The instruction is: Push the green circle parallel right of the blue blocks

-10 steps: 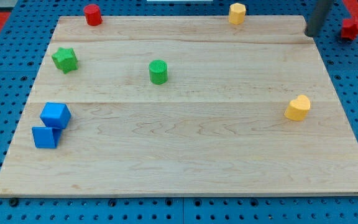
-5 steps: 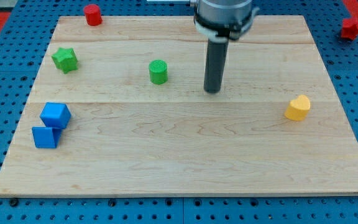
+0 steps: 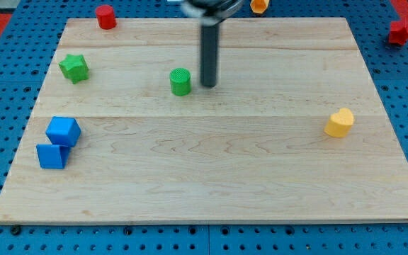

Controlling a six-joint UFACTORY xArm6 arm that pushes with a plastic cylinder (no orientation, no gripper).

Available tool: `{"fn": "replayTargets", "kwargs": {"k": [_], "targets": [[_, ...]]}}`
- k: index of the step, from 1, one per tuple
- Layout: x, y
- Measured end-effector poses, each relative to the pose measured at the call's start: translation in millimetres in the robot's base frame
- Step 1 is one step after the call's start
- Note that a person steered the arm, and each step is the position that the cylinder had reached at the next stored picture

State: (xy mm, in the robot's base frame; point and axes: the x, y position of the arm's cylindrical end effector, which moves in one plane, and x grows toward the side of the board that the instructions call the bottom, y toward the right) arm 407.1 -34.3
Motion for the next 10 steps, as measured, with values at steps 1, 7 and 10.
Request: {"fn": "replayTargets", "kwargs": {"k": [1, 7, 10], "targets": [[7, -122], [32, 69], [-92, 97]]}}
